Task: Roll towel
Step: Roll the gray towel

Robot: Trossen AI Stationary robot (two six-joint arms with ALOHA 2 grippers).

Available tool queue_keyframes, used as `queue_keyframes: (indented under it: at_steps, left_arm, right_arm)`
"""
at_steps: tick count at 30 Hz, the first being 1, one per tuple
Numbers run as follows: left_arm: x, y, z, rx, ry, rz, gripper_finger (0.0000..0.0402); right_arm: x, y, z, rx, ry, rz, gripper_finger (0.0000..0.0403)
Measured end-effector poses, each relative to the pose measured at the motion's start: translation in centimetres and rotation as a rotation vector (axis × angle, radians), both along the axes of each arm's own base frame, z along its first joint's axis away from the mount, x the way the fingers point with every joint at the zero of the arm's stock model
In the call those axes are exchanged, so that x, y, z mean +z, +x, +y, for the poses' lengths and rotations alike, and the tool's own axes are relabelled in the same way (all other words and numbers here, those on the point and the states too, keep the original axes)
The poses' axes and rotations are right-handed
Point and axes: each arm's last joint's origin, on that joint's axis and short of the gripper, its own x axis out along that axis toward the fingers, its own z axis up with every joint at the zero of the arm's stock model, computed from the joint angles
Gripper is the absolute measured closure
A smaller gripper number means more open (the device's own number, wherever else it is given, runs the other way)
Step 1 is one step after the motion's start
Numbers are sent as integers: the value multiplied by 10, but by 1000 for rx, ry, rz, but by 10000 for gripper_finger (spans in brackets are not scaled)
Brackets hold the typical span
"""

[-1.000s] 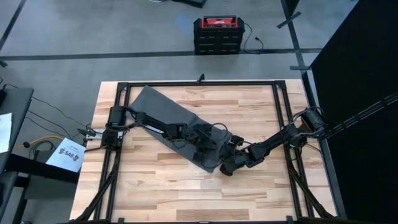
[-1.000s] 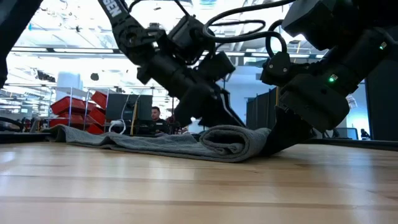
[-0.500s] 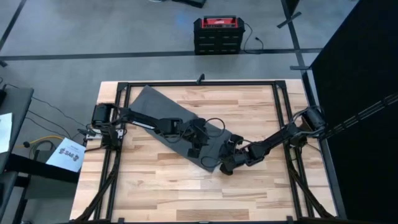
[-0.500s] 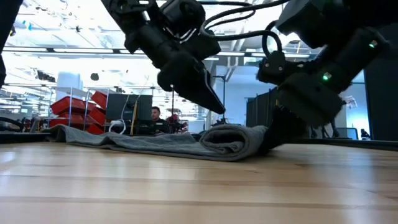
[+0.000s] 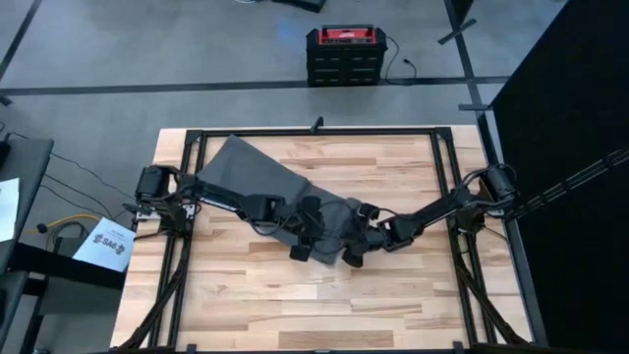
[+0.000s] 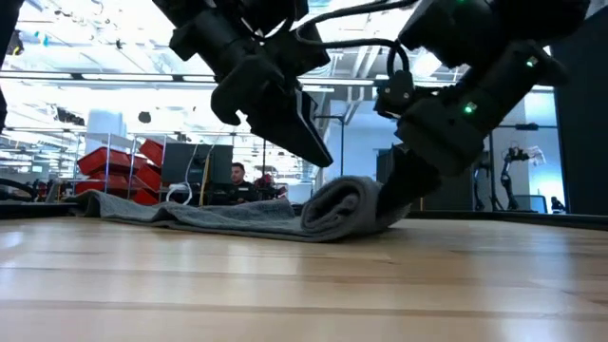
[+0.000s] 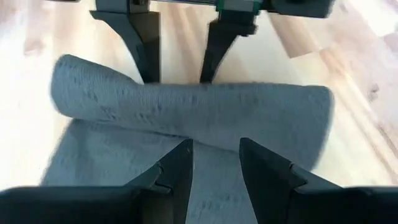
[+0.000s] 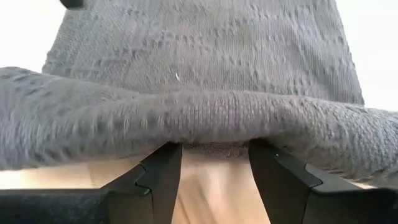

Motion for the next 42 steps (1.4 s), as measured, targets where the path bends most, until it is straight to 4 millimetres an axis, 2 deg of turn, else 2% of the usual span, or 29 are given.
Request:
queue_keyframes:
  at_steps: [10,17,24,29,35,42]
  left_arm:
    - [12,-8,-10,72,85,-5,283]
    - [34,-23,-20,123,112,-28,283]
    - [53,-28,-24,150,87,-113,283]
    - [49,-21,-26,133,53,-179,283]
    - [37,-22,-27,91,-13,-262,283]
    - [26,-23,-28,95,-59,-246,283]
  right_arm:
    - [8,10,-11,53,-63,8,227]
    - [10,15,-23,103,-68,-2,227]
    - [11,19,-34,147,-80,0,227]
    - [10,21,-41,164,-69,-27,227]
    - [12,26,-47,190,-90,-86,227]
    - [-19,35,-49,233,-73,-56,227]
